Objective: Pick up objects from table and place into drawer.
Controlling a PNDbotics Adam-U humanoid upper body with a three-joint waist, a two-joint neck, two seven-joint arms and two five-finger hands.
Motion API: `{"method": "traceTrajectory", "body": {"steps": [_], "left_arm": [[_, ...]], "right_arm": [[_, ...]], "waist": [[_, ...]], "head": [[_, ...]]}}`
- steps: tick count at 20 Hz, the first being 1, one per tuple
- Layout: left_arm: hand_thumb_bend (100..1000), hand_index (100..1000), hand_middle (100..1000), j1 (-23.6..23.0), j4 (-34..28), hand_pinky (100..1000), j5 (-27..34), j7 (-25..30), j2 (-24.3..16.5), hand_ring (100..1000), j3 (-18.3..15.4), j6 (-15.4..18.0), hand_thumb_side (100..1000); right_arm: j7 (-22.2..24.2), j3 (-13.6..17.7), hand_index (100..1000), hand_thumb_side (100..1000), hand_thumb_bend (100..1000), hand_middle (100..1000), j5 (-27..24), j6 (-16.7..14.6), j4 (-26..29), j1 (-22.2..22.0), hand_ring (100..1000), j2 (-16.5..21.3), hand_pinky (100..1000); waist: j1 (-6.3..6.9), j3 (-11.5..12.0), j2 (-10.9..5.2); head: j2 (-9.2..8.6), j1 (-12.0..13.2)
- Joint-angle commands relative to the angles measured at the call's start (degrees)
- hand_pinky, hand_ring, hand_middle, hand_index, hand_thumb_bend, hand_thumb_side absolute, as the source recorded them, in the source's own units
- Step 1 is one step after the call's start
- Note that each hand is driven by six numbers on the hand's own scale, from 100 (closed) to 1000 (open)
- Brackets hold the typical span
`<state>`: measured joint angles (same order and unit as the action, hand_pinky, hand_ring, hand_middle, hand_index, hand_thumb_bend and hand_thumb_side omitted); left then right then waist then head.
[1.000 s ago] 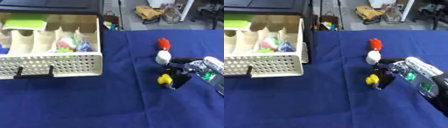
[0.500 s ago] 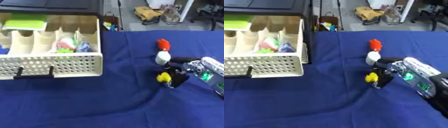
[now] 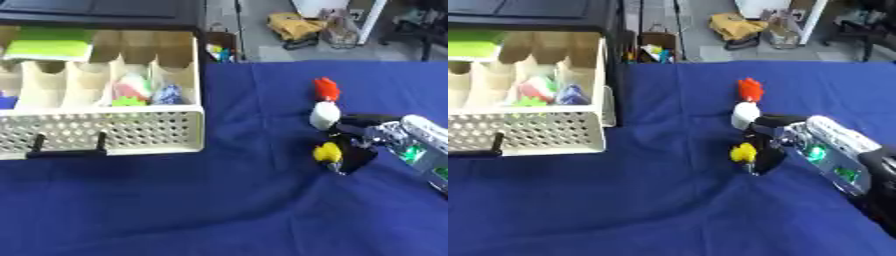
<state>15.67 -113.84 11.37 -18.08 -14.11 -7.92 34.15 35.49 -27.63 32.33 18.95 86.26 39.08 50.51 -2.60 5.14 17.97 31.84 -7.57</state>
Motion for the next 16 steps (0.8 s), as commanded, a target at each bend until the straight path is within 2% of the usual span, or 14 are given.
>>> {"method": "traceTrajectory", "body": {"steps": [1,12,16], "left_arm": [[254,819,619,0.4,-0.8,377,0.2,0.1,-1.4,561,-0.1,0.0,982],[253,820,619,0.4,-0.8,380,0.6,0.2,-1.9,562,-0.1,0.0,982],[252,819,619,0.1,-0.8,380,0.7,0.2,-2.1,563,-0.1,0.0,982]], "right_arm": [[-0.8,2.0,458,331,249,412,-1.7,-0.1,3.9,0.7,551,3.9,371],[-0.4,4.1,449,350,239,406,-4.0,3.8,13.8,0.7,543,7.4,369],[-1.3,5.3,438,386,237,393,-3.9,4.5,17.3,3.4,527,7.7,361]], "waist": [[-0.09,-0.2,-1.50],[-0.35,-0.5,-2.08],[-0.47,-0.5,-2.57]], "head": [[-0.17,0.2],[0.17,0.3],[0.46,0.2]]}}
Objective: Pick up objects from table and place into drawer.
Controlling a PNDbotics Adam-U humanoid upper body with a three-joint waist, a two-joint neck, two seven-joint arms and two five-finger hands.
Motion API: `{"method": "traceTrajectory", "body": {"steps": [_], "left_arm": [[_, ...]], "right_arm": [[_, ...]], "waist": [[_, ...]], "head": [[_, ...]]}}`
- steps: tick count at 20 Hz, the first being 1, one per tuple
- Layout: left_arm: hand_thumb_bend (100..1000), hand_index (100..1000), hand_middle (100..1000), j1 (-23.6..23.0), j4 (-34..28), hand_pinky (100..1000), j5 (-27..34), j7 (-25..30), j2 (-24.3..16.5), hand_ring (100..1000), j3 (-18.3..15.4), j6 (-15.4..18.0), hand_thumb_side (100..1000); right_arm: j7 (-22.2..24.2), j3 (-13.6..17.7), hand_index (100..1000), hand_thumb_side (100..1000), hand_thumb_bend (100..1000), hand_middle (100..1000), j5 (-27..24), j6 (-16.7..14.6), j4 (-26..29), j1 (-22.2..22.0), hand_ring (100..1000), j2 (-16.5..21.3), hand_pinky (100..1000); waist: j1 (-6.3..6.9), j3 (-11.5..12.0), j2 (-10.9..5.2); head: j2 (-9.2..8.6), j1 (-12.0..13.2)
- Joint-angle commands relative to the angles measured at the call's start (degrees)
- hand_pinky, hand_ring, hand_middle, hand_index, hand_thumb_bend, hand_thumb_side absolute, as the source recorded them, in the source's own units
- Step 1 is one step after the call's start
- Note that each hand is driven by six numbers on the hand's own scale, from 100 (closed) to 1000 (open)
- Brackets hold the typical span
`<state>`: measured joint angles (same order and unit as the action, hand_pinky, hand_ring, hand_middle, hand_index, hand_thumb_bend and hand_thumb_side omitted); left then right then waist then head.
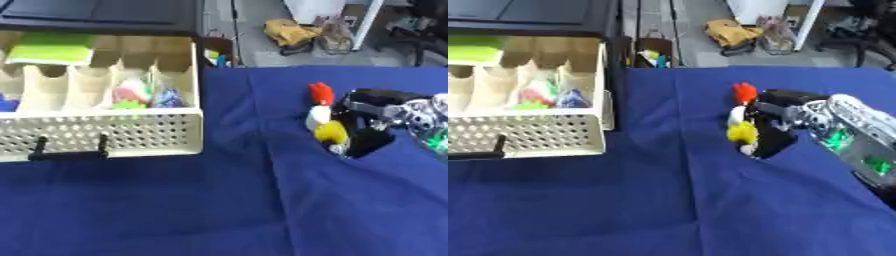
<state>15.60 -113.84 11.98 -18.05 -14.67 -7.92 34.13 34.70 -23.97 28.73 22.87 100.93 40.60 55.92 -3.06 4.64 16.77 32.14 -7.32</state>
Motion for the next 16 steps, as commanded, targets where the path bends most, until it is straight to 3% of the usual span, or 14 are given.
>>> {"method": "traceTrajectory", "body": {"steps": [1,7,16], "left_arm": [[252,819,619,0.1,-0.8,380,0.2,0.2,-1.5,563,-0.1,-0.1,981],[251,819,619,-0.3,-0.8,381,0.4,0.3,-1.7,563,0.1,-0.3,981],[250,819,619,-0.6,-0.8,383,0.9,0.6,-2.0,564,0.4,-0.7,980]], "right_arm": [[-0.6,1.8,436,394,237,390,-0.2,0.6,3.3,2.7,521,2.2,359],[-1.1,2.0,431,428,230,381,1.0,0.9,5.5,9.7,508,-0.6,354],[0.0,-0.1,429,451,226,376,3.9,0.0,1.2,19.5,504,-7.4,355]], "waist": [[-0.05,0.0,-1.47],[-0.45,0.4,-2.24],[-1.04,1.4,-3.18]], "head": [[0.24,0.0],[0.65,-0.2],[0.86,-0.6]]}}
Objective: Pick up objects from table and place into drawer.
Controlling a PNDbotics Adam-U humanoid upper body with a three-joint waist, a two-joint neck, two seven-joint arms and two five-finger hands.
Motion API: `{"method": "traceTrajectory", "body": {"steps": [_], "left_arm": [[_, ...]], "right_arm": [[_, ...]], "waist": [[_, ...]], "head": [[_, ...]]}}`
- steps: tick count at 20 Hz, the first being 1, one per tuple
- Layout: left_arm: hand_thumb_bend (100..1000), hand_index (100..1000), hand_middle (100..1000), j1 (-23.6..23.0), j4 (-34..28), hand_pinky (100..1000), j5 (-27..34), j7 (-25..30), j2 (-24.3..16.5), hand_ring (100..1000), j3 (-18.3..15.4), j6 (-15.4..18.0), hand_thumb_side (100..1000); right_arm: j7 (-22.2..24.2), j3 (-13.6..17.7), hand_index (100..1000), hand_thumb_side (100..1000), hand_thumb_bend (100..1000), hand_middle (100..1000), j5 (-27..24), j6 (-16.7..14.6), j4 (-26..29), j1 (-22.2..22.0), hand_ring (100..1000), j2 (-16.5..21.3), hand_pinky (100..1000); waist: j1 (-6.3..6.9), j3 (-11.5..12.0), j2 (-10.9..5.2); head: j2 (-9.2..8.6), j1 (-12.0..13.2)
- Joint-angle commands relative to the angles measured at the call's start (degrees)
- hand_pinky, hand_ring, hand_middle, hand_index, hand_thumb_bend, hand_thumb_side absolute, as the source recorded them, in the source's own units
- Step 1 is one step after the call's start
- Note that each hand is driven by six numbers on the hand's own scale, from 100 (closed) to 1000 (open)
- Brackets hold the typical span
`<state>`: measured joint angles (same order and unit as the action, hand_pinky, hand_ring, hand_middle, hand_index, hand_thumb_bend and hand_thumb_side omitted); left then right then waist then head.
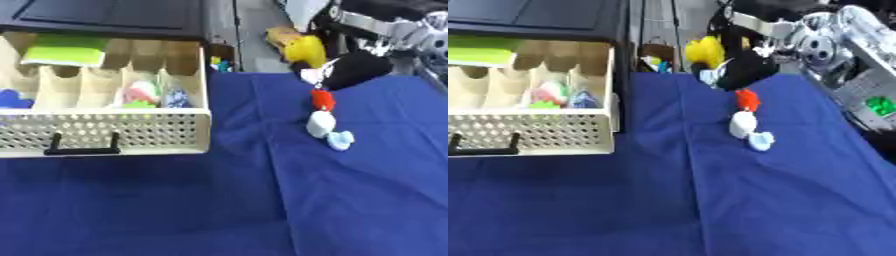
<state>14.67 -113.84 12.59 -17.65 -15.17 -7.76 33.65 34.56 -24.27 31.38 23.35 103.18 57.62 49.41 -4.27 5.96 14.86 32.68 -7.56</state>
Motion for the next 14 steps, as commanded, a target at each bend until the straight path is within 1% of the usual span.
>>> {"method": "traceTrajectory", "body": {"steps": [1,4,8,11,12,14], "left_arm": [[250,819,619,0.3,-0.8,383,0.3,0.2,-1.5,564,0.2,-0.2,980],[249,819,619,0.2,-0.8,383,0.5,0.3,-1.5,564,0.2,-0.3,980],[249,819,619,0.2,-0.8,383,0.6,0.5,-1.4,564,0.4,-0.4,980],[249,819,619,0.2,-0.8,383,0.7,0.5,-1.4,564,0.3,-0.4,980],[248,819,619,0.3,-0.8,383,0.7,0.5,-1.3,564,0.4,-0.5,979],[248,819,619,0.7,-0.8,382,1.1,0.9,-1.0,564,1.0,-0.7,979]], "right_arm": [[0.2,0.0,429,451,226,376,1.7,-0.7,-1.8,3.7,504,-2.0,355],[0.4,-0.7,429,452,226,376,2.7,-1.3,-4.2,6.6,503,-4.5,356],[0.3,-1.0,427,449,230,374,3.5,-2.1,-6.6,10.0,501,-7.9,356],[0.2,-1.4,427,449,230,374,4.2,-2.7,-8.7,11.4,501,-9.7,356],[0.0,-1.2,424,440,248,369,4.2,-3.0,-8.8,11.7,498,-10.1,361],[-0.3,-0.5,423,440,252,368,3.7,-2.6,-9.9,13.5,497,-11.9,361]], "waist": [[0.12,0.2,-1.35],[0.08,0.1,-1.43],[-0.09,0.7,-1.55],[-0.09,0.7,-1.58],[-0.09,0.9,-1.55],[-0.31,2.6,-1.45]], "head": [[0.34,-0.5],[0.32,-0.5],[0.25,-0.9],[0.24,-0.8],[0.12,-1.3],[-0.14,-2.6]]}}
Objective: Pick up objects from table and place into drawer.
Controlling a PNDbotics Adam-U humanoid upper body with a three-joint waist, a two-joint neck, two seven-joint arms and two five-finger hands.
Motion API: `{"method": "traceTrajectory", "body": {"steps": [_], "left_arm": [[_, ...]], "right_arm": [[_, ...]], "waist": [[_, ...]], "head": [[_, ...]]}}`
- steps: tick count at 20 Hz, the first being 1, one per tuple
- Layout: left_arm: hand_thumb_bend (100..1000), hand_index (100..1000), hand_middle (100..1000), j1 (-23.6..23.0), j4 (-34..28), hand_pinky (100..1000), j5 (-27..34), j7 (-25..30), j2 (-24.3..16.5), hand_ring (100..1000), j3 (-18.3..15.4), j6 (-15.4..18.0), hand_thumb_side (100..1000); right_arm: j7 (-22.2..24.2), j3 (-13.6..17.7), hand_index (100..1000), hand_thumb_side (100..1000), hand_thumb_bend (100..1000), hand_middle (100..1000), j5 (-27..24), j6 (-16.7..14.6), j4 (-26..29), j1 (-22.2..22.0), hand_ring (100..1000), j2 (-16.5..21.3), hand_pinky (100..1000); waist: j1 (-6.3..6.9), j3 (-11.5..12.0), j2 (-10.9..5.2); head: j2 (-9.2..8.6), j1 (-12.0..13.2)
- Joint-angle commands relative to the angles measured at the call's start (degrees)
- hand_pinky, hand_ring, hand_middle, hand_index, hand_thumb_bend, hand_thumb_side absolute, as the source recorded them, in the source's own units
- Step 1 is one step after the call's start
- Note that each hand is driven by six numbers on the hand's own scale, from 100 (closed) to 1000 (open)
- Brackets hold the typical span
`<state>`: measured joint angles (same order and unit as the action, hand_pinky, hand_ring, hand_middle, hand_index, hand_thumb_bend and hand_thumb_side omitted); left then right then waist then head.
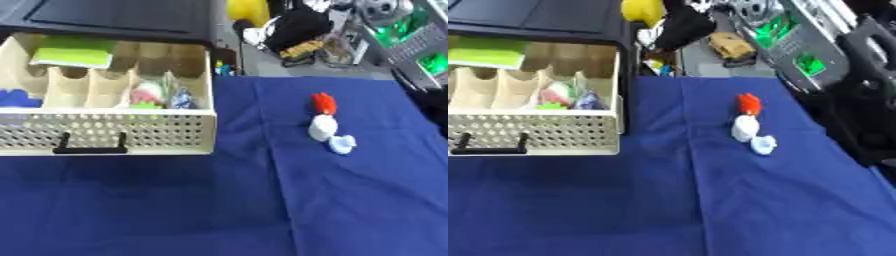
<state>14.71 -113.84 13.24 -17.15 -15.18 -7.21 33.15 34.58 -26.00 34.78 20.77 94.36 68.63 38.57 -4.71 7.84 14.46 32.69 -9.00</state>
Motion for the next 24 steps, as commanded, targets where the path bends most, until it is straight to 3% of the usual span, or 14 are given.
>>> {"method": "traceTrajectory", "body": {"steps": [1,6,14,17,21,22,23,24], "left_arm": [[248,818,619,0.8,-0.8,382,0.6,0.5,-0.9,564,0.6,-0.3,979],[248,819,619,1.2,-0.8,381,1.2,1.1,-0.7,564,0.7,-0.4,979],[248,819,619,1.4,-0.8,380,1.5,1.5,-0.5,564,0.8,-0.4,979],[248,818,619,1.5,-0.8,379,1.6,1.6,-0.4,564,0.8,-0.5,978],[247,818,619,1.7,-0.8,379,1.6,1.6,-0.3,564,0.7,-0.5,978],[247,818,619,1.7,-0.8,379,1.6,1.6,-0.3,564,0.7,-0.5,978],[247,819,619,1.8,-0.8,379,1.5,1.6,-0.3,564,0.7,-0.6,978],[248,819,619,1.8,-0.8,378,1.5,1.6,-0.3,564,0.7,-0.6,978]], "right_arm": [[-0.2,1.4,424,441,254,369,0.5,0.5,-2.1,3.7,498,-2.3,363],[-0.5,1.9,427,442,268,369,2.1,1.0,-8.3,7.0,495,-8.6,364],[-3.7,2.9,469,463,320,396,6.7,-1.9,-19.2,9.1,511,-19.5,393],[-3.9,3.0,510,503,379,432,8.0,-3.8,-22.3,9.3,538,-21.9,433],[-2.7,3.8,654,574,496,522,7.4,-6.0,-22.9,9.3,621,-22.8,522],[-2.3,4.0,654,574,496,522,7.0,-6.2,-22.9,9.3,621,-22.9,522],[-1.9,4.1,750,591,523,579,6.7,-6.3,-22.8,9.3,673,-22.9,563],[-1.7,4.2,757,589,540,586,6.6,-6.4,-22.7,9.3,680,-22.9,567]], "waist": [[0.04,1.4,-0.97],[0.05,2.2,-0.67],[0.09,2.8,-0.34],[0.04,2.9,-0.17],[-0.07,3.0,0.06],[-0.09,3.0,0.11],[-0.10,3.0,0.14],[-0.11,3.0,0.17]], "head": [[-0.21,-1.6],[-0.34,-2.3],[-0.60,-2.9],[-0.62,-2.9],[-0.62,-2.8],[-0.65,-2.7],[-0.64,-2.7],[-0.64,-2.7]]}}
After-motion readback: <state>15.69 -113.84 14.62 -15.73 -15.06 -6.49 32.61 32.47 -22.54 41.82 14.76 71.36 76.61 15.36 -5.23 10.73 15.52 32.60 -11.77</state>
